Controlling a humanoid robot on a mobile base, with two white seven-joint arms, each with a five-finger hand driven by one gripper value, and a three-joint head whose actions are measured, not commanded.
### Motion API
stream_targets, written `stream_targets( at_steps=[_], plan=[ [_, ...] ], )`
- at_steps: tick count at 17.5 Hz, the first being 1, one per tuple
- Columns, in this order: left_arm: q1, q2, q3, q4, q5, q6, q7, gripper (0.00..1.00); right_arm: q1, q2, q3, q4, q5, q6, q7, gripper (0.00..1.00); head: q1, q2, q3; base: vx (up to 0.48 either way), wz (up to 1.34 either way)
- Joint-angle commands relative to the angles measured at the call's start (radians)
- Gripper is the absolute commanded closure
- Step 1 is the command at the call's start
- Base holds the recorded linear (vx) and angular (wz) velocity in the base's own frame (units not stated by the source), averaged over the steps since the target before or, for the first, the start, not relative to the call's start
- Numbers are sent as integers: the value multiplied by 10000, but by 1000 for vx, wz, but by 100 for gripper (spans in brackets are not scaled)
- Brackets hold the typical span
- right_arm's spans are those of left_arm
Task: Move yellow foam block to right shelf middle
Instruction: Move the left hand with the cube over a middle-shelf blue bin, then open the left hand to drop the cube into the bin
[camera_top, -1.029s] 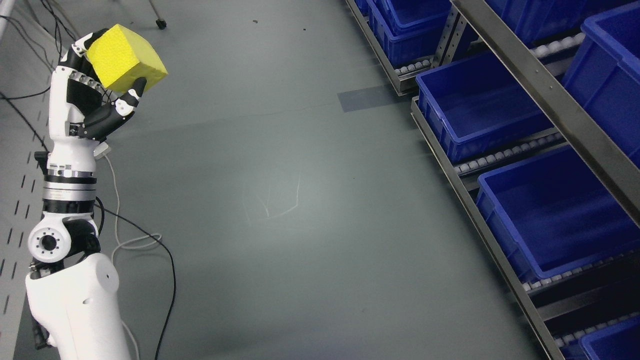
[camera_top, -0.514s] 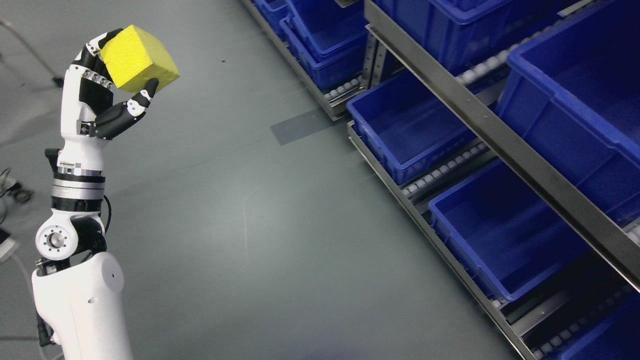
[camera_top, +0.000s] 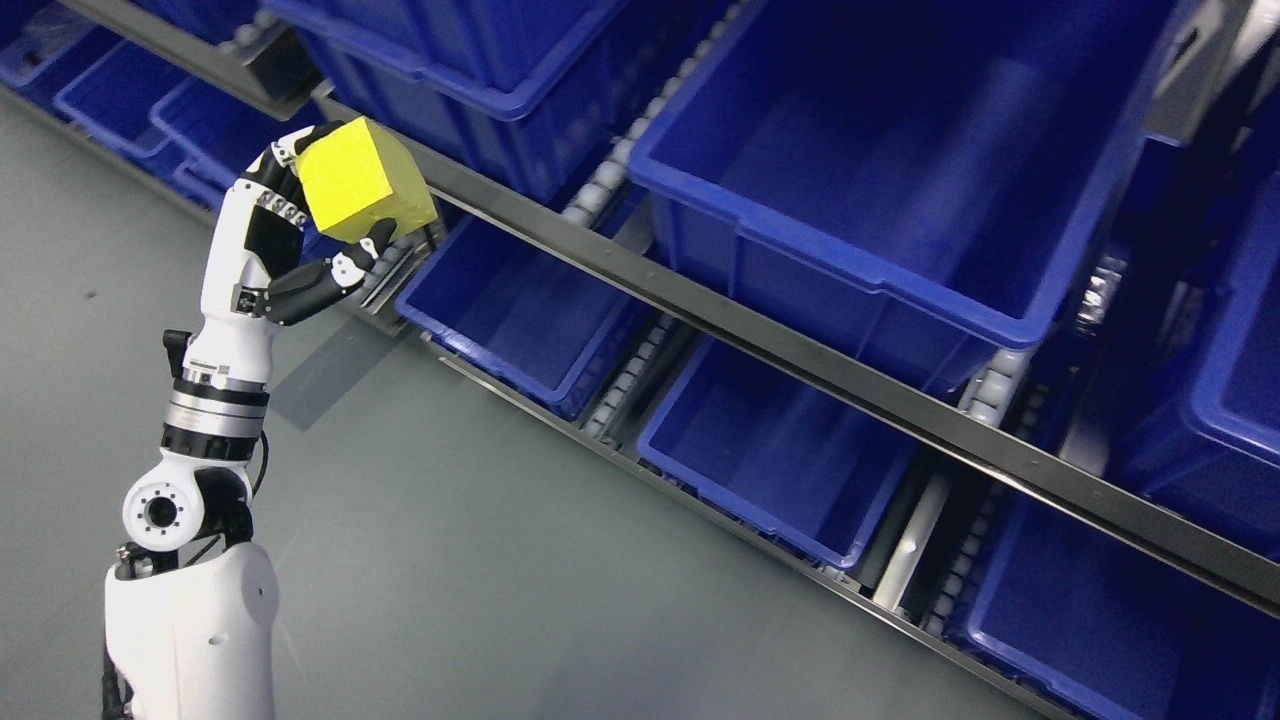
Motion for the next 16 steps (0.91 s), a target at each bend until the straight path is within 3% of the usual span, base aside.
stream_targets(
  at_steps=[1, 9, 12, 16],
  plan=[
    [212, 174, -1463, -903, 1, -14, -26, 57, -32, -175, 0, -174, 0, 7, 6, 0, 0, 0, 0, 211, -875],
    [-982, 174, -1618, -1549, 16, 230, -11, 57, -17, -175, 0, -174, -15, 7, 6, 0, 0, 1, 0, 132, -633],
    [-2331, 174, -2275, -1457, 16, 1760, 50, 57, -17, -175, 0, -174, 0, 7, 6, 0, 0, 3, 0, 68, -304],
    [-2779, 174, -3579, -724, -486, 4032, 112, 57, -33, -175, 0, -174, 0, 7, 6, 0, 0, 4, 0, 32, -119]
  ],
)
